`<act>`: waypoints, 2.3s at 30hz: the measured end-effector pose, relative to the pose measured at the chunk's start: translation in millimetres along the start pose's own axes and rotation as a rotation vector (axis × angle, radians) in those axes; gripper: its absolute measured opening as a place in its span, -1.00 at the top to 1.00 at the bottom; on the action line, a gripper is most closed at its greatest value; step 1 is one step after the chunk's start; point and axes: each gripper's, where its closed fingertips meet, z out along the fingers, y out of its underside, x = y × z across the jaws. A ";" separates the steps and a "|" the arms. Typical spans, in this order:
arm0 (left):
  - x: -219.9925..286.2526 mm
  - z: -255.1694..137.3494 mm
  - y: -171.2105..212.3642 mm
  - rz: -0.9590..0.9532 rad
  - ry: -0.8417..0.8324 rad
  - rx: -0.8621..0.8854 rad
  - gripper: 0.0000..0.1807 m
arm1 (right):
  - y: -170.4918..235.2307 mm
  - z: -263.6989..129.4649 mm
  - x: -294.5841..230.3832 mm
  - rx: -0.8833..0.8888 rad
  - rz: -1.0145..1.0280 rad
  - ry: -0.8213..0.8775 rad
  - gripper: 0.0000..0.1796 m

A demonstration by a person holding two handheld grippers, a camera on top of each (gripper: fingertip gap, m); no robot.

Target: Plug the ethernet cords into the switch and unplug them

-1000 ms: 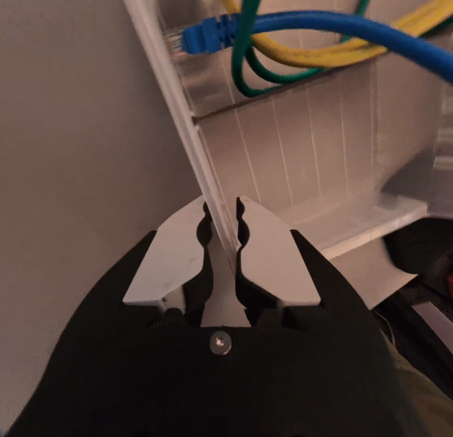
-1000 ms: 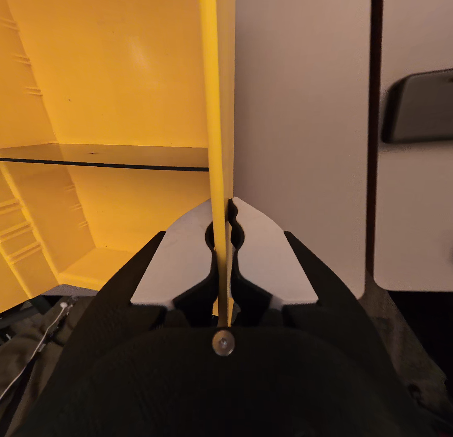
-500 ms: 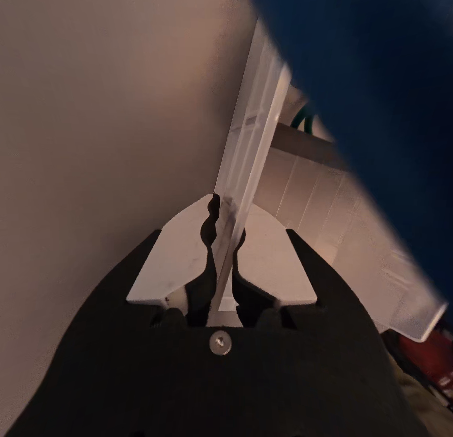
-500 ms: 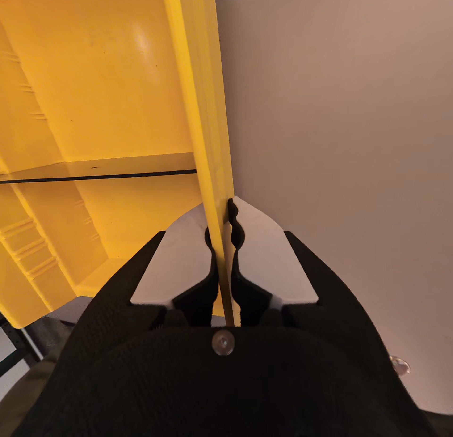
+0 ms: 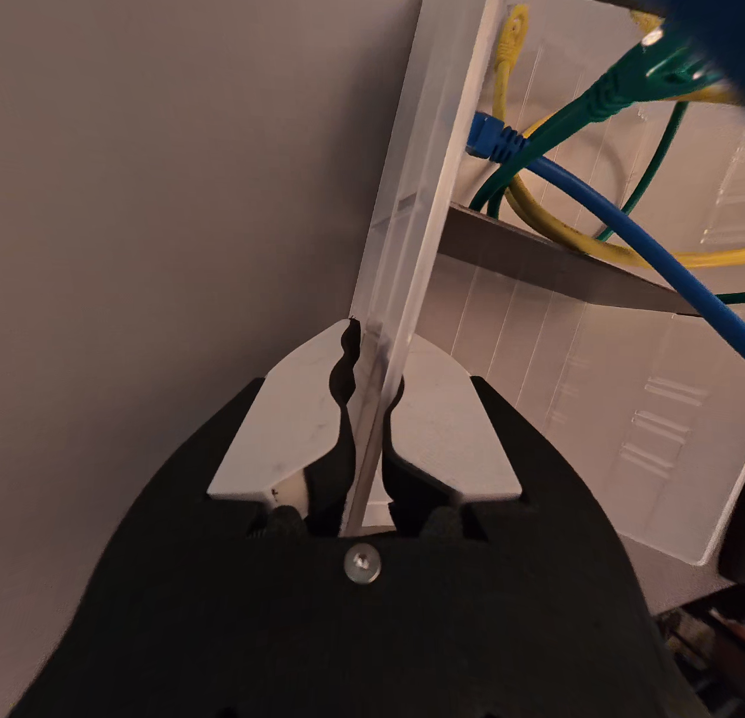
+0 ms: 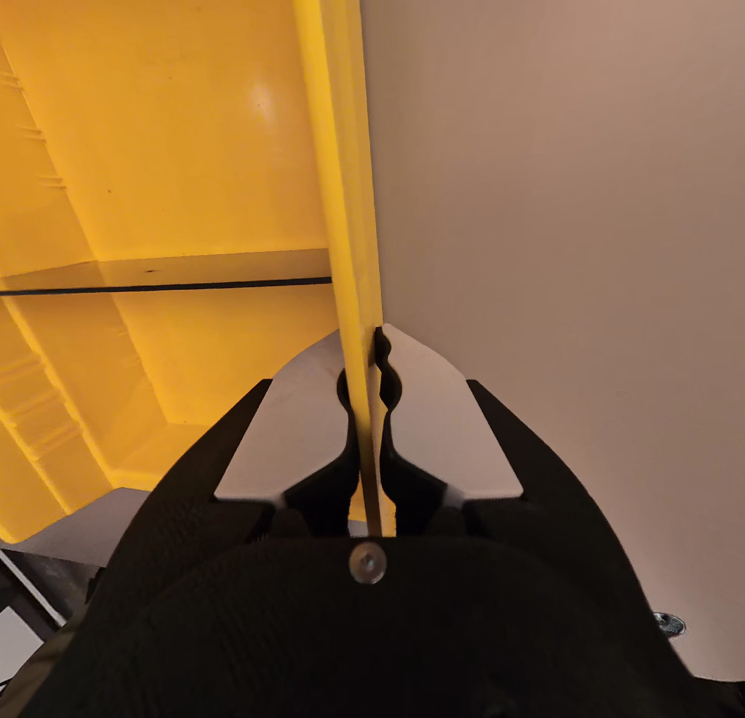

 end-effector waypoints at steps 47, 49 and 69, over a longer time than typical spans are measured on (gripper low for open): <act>16.0 -178.3 -188.7 0.973 0.383 0.614 0.37 | 42.6 -129.6 -39.8 0.582 -0.414 -0.012 0.56; 27.7 -138.7 -182.6 1.120 0.306 0.421 0.32 | 48.3 -134.0 -51.6 0.610 -0.406 -0.054 0.56; 29.2 -7.4 -116.0 1.727 -0.262 -0.224 0.35 | 66.8 -115.5 -102.1 0.600 -0.425 -0.128 0.57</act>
